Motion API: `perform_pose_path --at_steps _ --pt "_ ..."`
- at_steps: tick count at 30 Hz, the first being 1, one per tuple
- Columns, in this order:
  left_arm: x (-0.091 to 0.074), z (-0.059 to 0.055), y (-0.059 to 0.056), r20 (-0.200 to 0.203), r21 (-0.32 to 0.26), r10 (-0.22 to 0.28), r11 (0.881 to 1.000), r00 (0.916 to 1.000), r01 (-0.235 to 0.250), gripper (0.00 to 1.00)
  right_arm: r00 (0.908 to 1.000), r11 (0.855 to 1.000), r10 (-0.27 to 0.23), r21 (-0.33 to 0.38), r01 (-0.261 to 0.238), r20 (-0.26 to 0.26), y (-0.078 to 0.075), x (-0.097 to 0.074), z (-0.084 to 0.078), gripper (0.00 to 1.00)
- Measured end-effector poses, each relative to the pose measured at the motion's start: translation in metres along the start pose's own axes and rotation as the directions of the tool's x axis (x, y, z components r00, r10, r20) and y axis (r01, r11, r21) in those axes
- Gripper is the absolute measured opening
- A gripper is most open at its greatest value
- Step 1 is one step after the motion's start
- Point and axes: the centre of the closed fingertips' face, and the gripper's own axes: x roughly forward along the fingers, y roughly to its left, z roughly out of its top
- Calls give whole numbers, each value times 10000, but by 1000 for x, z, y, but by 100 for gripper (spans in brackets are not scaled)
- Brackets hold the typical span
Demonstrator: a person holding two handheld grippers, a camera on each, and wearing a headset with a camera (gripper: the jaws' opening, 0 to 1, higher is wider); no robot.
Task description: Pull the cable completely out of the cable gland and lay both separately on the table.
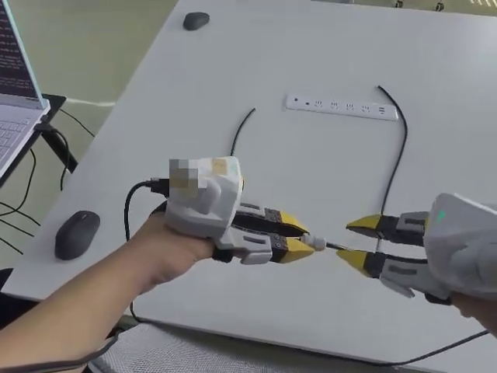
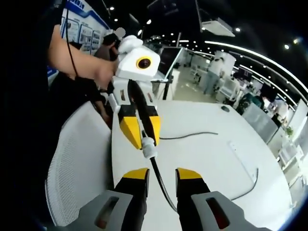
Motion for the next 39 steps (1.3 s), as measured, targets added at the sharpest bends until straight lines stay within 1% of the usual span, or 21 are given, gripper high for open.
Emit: perform_pose_path --at_steps 2,3,4,5,6,7,10,11,12,14,17,19,21,24,27,31,33,39 --pt "0 3 1 -4 104 47 9999 10000 -47 15 9997 9997 -226 54 226 9 0 1 1 17" --pt "-1 4 2 -8 115 45 9999 10000 -45 15 9982 9983 -577 -106 575 -176 -3 2 0 17" --pt "0 5 2 -25 186 54 9998 10000 -54 15 9961 9957 -850 -397 840 -235 -6 2 1 16" --pt "0 6 2 -36 208 58 9998 10000 -57 15 9941 9933 -1020 -584 998 -369 -6 5 -1 15" --pt "0 6 2 -50 236 60 9997 10000 -59 15 9928 9919 -1089 -711 1053 -489 -5 6 -2 14" --pt "1 6 2 -66 271 98 9996 9999 -96 15 9908 9886 -1275 -862 1232 -461 -5 8 0 13" --pt "2 5 4 -135 331 201 9993 9997 -196 15 9908 9881 -1293 -889 1254 -399 -1 10 4 11" --pt "3 4 4 -189 327 202 9993 9996 -195 15 9884 9850 -1491 -918 1459 -298 -3 10 7 8" --pt "3 4 3 -209 341 199 9992 9996 -192 15 9865 9837 -1576 -949 1529 -448 -4 12 5 8" --pt "3 4 5 -232 358 249 9991 9994 -241 15 9841 9798 -1692 -1177 1619 -547 -4 15 4 8" --pt "3 5 6 -226 320 280 9991 9994 -273 15 9846 9788 -1643 -1336 1552 -602 -2 16 3 4" --pt "4 6 5 -199 317 266 9992 9994 -260 15 9827 9741 -1723 -1598 1598 -679 -3 17 2 3" --pt "5 6 5 -207 317 285 9991 9994 -279 15 9846 9740 -1636 -1686 1514 -614 -2 17 4 2" --pt "6 5 6 -268 311 314 9990 9991 -306 15 9835 9725 -1664 -1768 1517 -714 -1 20 3 1" --pt "6 3 6 -340 330 303 9990 9990 -292 15 9837 9755 -1626 -1621 1485 -773 0 20 1 0" --pt "6 1 5 -399 351 299 9990 9988 -285 15 9835 9733 -1637 -1750 1483 -767 1 21 0 0" --pt "6 1 5 -450 352 268 9991 9986 -253 15 9838 9749 -1624 -1660 1481 -760 2 20 0 0" --pt "5 2 6 -374 411 328 9987 9988 -313 15 9844 9784 -1633 -1393 1530 -651 -2 19 -1 0"
